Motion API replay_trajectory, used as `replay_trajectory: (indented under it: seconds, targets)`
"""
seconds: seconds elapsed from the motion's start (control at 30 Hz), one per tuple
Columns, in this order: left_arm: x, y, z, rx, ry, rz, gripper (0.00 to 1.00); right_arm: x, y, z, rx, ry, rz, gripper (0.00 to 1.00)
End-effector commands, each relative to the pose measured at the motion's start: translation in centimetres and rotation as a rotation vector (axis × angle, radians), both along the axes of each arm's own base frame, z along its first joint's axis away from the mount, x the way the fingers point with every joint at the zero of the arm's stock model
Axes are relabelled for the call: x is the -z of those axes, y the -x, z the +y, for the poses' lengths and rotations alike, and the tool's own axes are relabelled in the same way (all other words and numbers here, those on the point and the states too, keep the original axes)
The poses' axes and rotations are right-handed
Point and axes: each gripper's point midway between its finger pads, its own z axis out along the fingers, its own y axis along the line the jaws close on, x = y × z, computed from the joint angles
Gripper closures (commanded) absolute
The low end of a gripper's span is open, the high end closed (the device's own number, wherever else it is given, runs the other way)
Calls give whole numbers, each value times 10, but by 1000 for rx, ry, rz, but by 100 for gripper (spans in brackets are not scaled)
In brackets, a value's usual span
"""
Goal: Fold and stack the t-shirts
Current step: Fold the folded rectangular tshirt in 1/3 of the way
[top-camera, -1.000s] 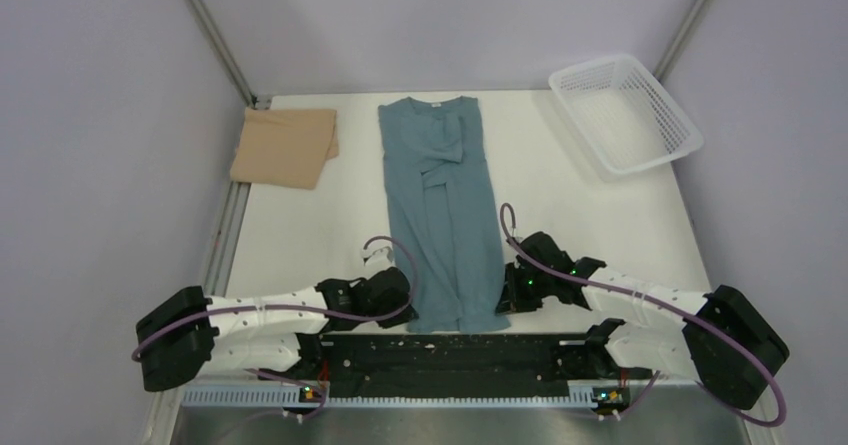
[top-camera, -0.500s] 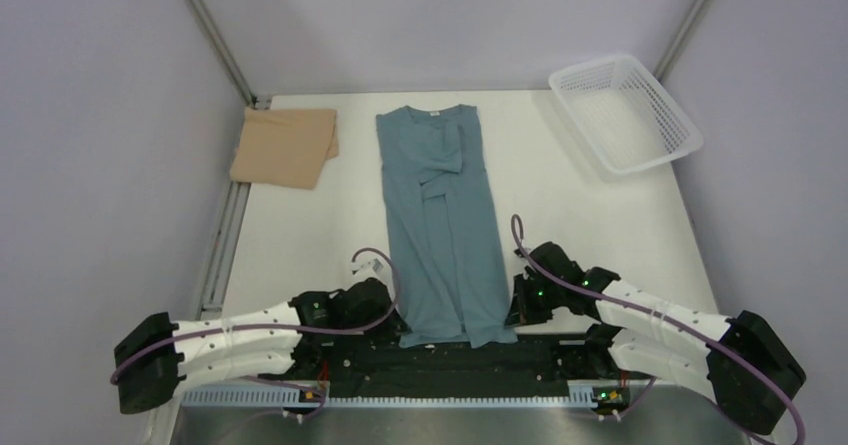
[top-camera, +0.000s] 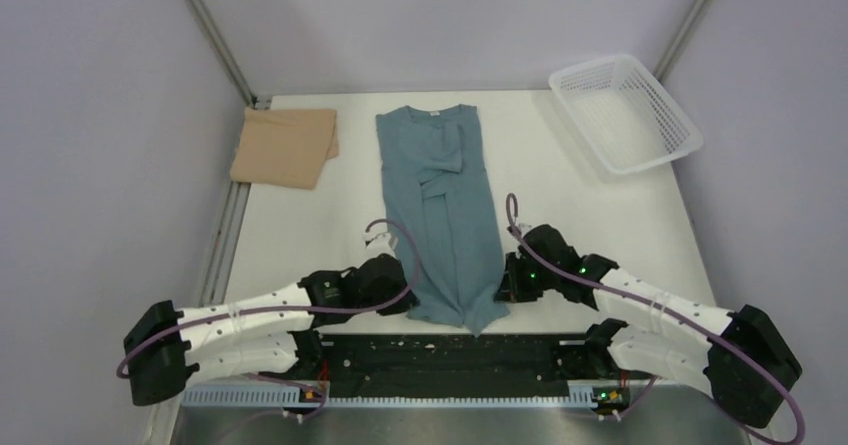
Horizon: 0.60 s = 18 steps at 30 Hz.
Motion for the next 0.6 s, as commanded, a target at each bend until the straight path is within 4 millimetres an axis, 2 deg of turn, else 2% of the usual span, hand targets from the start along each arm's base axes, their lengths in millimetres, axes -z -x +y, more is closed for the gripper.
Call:
replay_trajectory:
  seconds: [0.0, 0.07, 0.2, 0.27, 0.43, 0.57]
  targets:
    - [-35, -50, 11, -86, -37, -188, 100, -49, -63, 17, 82, -14, -256, 100]
    - [-41, -70, 18, -145, -22, -224, 100, -59, -84, 19, 128, 1, -315, 100]
    - [-58, -106, 18, -166, 35, -288, 100, -81, -127, 28, 218, -18, -401, 100]
    - [-64, -127, 23, -196, 1, -322, 100, -88, -146, 39, 225, -64, -407, 100]
    - [-67, -173, 23, -217, -59, -312, 100, -93, -186, 67, 225, -100, -411, 100]
    - [-59, -199, 31, -257, -116, -279, 100, -89, -215, 66, 269, -44, -434, 100]
